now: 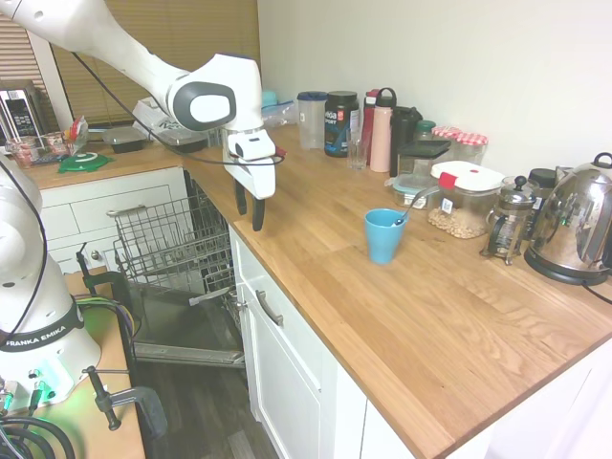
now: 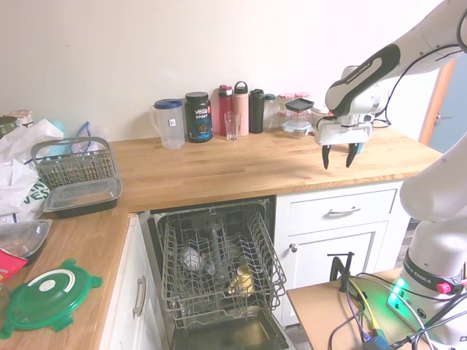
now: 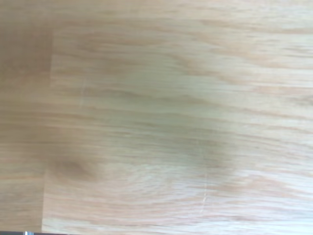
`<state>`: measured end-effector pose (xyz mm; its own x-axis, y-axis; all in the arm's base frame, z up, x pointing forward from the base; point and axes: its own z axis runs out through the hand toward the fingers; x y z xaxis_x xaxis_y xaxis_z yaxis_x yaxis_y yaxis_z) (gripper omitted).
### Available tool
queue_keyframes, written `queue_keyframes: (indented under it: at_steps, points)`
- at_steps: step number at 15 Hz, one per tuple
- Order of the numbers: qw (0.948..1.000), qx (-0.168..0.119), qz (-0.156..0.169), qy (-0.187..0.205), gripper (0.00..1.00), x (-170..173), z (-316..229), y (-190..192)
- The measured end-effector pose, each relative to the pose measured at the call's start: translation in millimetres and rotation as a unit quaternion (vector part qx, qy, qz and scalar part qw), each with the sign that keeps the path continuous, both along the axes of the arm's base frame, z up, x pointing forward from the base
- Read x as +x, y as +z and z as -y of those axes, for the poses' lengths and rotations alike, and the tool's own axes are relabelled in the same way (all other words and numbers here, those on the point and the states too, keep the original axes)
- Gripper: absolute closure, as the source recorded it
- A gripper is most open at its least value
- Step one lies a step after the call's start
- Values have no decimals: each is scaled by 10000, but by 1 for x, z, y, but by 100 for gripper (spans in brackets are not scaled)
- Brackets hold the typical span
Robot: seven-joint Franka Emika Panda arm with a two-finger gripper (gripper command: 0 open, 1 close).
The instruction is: Put the fork in the dishwasher
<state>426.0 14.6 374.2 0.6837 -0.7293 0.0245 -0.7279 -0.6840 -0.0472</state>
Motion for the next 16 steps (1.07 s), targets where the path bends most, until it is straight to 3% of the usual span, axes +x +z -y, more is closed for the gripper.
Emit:
queue_keyframes:
  at_steps: [4, 7, 9, 11, 16]
  points:
    - [9998, 30, 103, -196, 0, 2, 2, 4]
    - [9952, 155, 730, -640, 0, 3, 30, 38]
    - [9868, 270, 1185, -1071, 0, -2, 63, 70]
    - [9752, 386, 1548, -1535, 0, 5, 97, 99]
    - [9438, 557, 1953, -2609, 0, 90, 173, 130]
